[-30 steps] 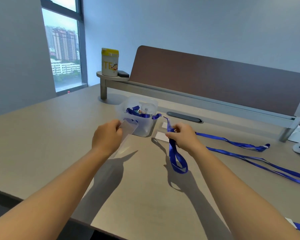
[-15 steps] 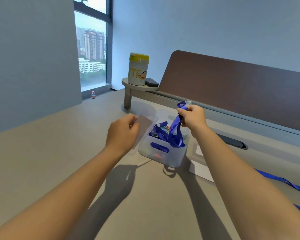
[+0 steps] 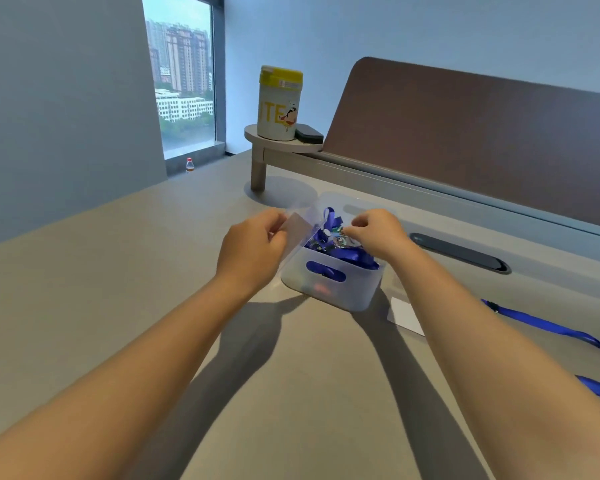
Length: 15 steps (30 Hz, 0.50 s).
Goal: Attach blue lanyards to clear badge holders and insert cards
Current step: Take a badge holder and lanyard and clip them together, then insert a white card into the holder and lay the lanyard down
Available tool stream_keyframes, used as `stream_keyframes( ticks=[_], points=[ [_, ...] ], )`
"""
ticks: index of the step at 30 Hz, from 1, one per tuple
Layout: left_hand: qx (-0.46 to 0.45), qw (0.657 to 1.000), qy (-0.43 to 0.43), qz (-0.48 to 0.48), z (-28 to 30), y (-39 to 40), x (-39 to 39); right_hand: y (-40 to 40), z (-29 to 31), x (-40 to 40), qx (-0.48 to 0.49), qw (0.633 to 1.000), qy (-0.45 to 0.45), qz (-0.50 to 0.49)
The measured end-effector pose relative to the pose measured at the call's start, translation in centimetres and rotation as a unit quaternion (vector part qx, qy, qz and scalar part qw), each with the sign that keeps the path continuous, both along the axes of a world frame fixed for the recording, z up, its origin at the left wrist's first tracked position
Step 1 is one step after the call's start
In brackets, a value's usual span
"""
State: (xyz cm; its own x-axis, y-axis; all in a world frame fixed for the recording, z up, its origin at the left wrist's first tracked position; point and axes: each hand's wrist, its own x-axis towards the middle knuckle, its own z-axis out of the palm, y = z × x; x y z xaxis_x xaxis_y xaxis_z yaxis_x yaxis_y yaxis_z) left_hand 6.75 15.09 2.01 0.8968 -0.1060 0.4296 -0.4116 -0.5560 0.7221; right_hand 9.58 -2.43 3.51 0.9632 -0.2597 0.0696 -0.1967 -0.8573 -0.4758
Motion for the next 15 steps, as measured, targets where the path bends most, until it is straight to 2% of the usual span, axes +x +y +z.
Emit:
stream_keyframes(
  ticks=[5,9,15],
  points=[
    [0.041,0.997,-0.034,-0.048,0.7,-2.0,-3.5,-2.2,0.9,-6.7,-0.039,0.999,-0.02,-0.01],
    [0.089,0.988,-0.078,-0.103,0.9,-4.9,-8.0,-5.4,0.8,-14.4,-0.076,0.996,0.019,-0.041],
    [0.151,0.96,-0.118,-0.203,-1.2,-10.5,-15.8,-10.9,-1.3,-27.1,-0.072,0.983,0.086,-0.149]
  ],
)
